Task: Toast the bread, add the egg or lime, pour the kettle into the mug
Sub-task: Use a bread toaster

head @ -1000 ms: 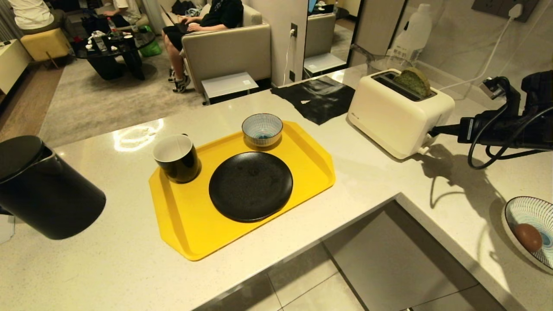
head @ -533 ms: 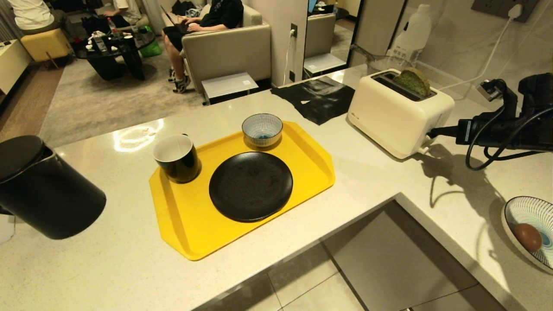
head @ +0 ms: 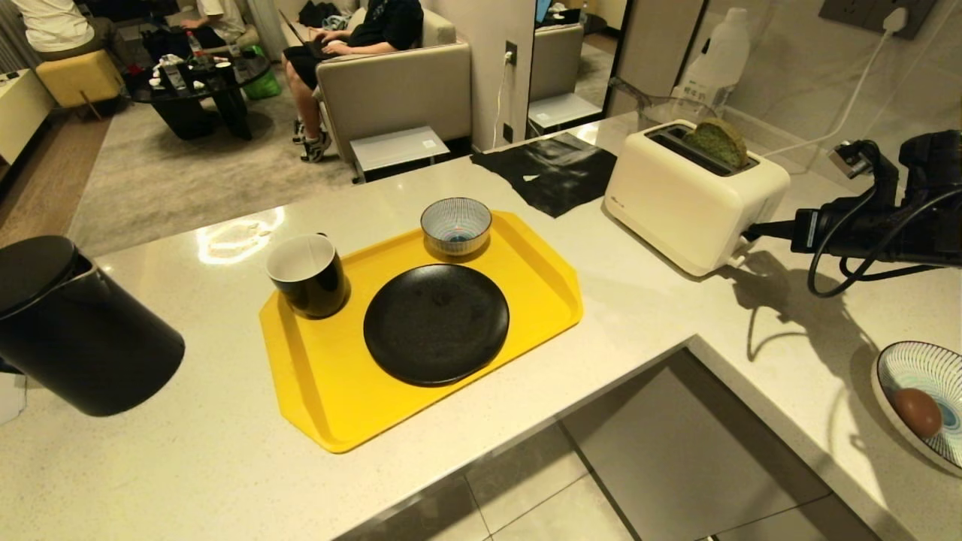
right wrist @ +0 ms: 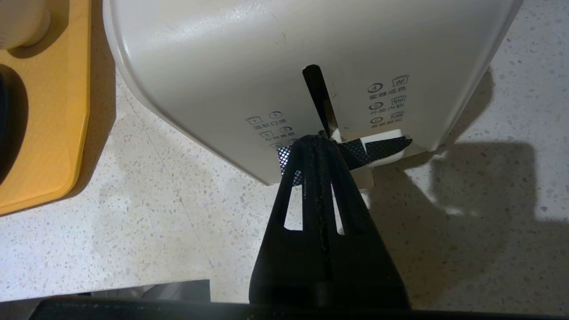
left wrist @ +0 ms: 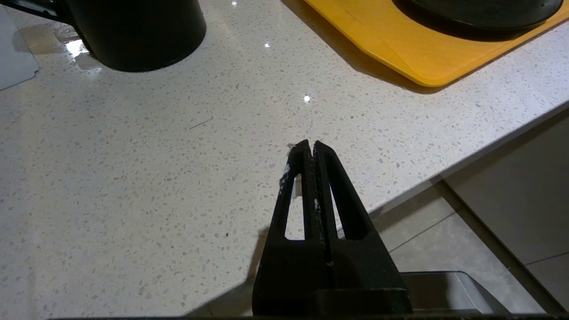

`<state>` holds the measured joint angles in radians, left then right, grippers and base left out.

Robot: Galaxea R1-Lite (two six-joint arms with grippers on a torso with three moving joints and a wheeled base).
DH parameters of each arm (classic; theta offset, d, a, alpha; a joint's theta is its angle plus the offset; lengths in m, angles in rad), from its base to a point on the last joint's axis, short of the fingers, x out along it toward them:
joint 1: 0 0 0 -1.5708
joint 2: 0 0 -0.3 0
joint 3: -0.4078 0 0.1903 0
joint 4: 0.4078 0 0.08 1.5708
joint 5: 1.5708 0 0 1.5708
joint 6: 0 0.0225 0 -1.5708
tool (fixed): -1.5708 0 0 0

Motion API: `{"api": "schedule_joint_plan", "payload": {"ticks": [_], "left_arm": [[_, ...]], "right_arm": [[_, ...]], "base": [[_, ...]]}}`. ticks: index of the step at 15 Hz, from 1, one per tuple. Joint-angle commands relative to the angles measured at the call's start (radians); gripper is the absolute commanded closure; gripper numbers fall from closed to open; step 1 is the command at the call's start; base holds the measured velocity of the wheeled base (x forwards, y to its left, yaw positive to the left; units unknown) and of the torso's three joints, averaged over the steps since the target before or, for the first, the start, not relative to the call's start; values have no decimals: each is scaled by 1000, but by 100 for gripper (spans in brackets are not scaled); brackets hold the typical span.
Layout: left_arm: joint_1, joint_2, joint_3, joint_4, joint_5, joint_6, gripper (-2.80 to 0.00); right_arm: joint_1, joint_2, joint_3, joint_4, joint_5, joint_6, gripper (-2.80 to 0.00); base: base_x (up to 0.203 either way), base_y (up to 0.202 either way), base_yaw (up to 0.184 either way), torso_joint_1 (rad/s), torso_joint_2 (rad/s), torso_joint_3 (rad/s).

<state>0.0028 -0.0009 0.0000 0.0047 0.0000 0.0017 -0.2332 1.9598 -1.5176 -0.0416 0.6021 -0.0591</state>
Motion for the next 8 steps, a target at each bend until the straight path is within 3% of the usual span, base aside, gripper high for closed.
{"api": "schedule_joint_plan", "payload": {"ticks": [1, 8], "left_arm": [[0, 1, 0, 0, 0, 0, 0], [0, 0, 0, 0, 0, 0, 0]], "right_arm": [[0, 2, 0, 0, 4, -1, 0], [0, 1, -1, 2, 4, -1, 0]], "base": [[0, 0, 0, 0, 0, 0], [0, 0, 0, 0, 0, 0]]}}
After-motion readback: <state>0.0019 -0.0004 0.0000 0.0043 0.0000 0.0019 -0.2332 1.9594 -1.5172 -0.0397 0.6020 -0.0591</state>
